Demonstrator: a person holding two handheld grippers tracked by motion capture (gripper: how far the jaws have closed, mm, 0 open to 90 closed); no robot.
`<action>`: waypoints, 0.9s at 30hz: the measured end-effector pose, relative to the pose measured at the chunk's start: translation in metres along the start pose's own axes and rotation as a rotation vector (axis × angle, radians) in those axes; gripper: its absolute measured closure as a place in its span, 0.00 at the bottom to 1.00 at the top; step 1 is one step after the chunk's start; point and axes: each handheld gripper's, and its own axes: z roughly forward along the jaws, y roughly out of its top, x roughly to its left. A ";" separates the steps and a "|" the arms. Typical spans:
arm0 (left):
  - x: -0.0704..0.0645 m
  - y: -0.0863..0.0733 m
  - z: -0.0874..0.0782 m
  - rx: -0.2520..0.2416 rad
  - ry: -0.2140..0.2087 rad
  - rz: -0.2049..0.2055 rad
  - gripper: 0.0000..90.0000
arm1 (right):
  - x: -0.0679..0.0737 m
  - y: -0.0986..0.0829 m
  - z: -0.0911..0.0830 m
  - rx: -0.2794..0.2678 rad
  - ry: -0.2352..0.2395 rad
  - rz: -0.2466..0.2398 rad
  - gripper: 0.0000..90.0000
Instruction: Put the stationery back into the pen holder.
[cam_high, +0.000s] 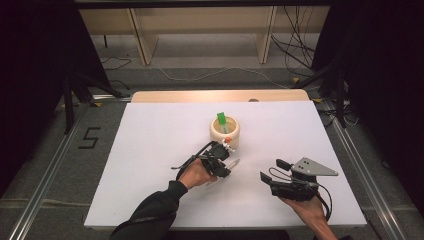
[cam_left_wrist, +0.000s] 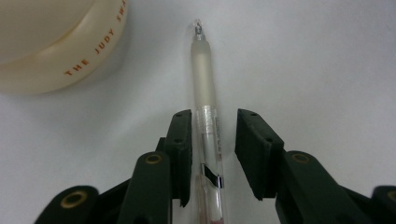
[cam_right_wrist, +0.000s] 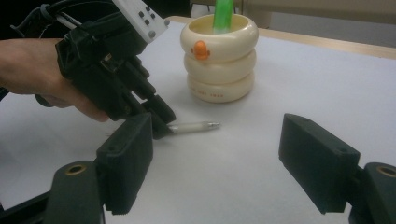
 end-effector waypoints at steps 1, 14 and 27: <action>0.000 0.000 0.000 0.003 -0.003 -0.001 0.75 | 0.000 0.000 0.000 0.000 0.000 0.000 0.30; 0.000 0.001 0.002 0.045 0.009 -0.002 0.80 | 0.000 0.000 0.000 0.002 0.001 0.001 0.30; -0.001 0.005 0.003 0.078 0.034 0.023 0.88 | 0.000 0.000 0.001 0.005 0.000 -0.001 0.30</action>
